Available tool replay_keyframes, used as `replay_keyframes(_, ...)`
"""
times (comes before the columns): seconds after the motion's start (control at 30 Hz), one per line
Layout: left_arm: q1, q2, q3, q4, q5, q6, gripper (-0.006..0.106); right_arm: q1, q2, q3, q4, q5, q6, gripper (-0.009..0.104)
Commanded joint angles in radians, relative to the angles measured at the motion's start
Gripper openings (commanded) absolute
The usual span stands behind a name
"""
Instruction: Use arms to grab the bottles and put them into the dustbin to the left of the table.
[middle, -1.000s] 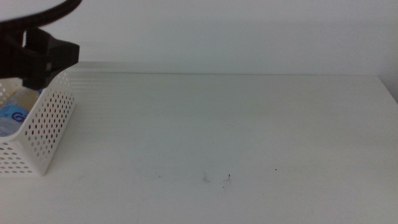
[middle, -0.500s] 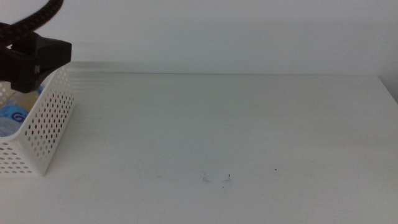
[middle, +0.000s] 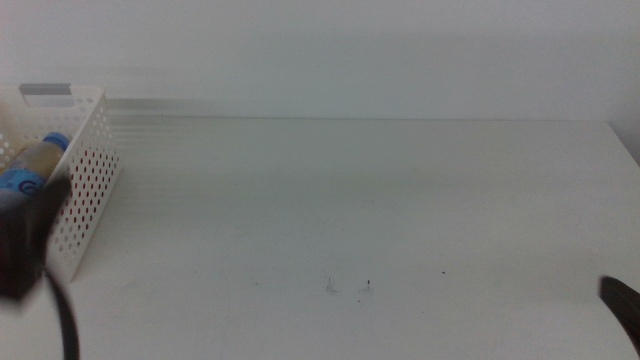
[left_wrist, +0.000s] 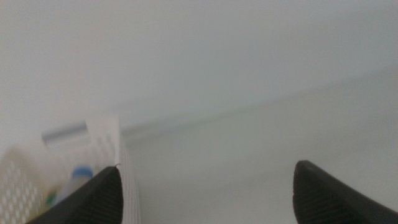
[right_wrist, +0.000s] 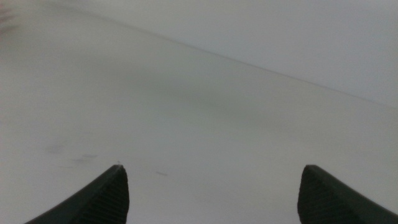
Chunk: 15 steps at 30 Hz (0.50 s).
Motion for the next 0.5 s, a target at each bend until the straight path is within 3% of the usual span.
replay_keyframes(0.0, -0.002, -0.113, 0.109, 0.027, -0.012, 0.001, 0.094, -0.104, -0.080, 0.101, -0.014, -0.088, -0.004, 0.084)
replay_keyframes(0.2, -0.002, -0.410, 0.325, 0.018, -0.009, 0.001, 0.094, -0.311, -0.352, 0.286, -0.015, -0.090, -0.004, 0.084)
replay_keyframes(0.47, -0.002, -0.501, 0.502, 0.018, -0.100, 0.001, 0.094, -0.347, -0.433, 0.317, -0.015, -0.096, -0.004, 0.084)
